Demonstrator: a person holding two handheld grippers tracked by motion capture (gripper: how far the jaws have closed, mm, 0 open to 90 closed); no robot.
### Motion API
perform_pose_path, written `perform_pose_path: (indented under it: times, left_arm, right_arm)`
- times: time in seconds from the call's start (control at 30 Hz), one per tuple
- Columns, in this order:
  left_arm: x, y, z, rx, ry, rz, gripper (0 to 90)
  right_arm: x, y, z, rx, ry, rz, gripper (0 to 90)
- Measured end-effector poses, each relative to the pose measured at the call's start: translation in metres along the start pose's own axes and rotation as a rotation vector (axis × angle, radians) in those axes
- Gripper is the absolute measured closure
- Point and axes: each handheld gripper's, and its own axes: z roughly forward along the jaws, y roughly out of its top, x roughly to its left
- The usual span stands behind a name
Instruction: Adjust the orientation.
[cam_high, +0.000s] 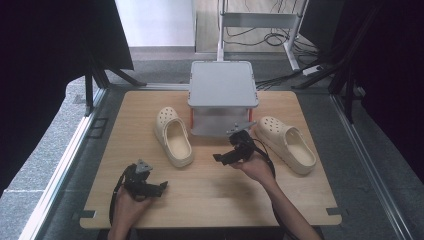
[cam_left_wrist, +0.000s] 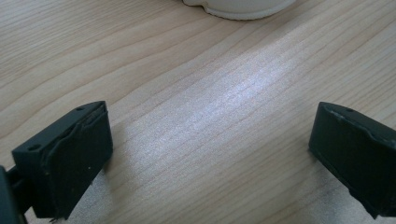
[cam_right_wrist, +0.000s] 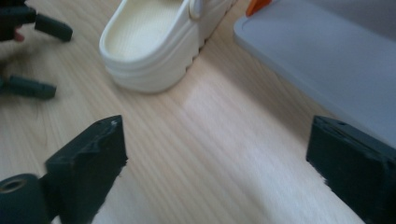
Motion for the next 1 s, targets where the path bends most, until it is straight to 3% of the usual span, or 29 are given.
perform_pose_path:
  times: [0.1,0.37,0.53,0.73,1.0]
  left_arm:
    - [0.0,0.0,0.0,-0.001,0.0,-0.002,0.0]
    - [0.0,0.0,0.0,0.0,0.0,-0.002,0.0]
    - [0.0,0.0,0.0,0.002,-0.001,-0.001,0.0]
    - [0.0,0.0,0.0,0.0,-0.001,-0.002,0.0]
    - [0.0,0.0,0.0,-0.001,0.001,-0.002,0.0]
  right_arm:
    - [0.001,0.016,0.014,0.009,-0.002,0.002,13.0]
    - [0.009,0.043,0.042,0.02,-0.014,0.007,15.2]
    - [0.013,0.059,0.058,0.014,-0.002,0.033,24.6]
    - [0.02,0.075,0.077,0.019,-0.022,0.022,34.6]
    - [0.023,0.092,0.105,0.036,-0.061,0.045,44.6]
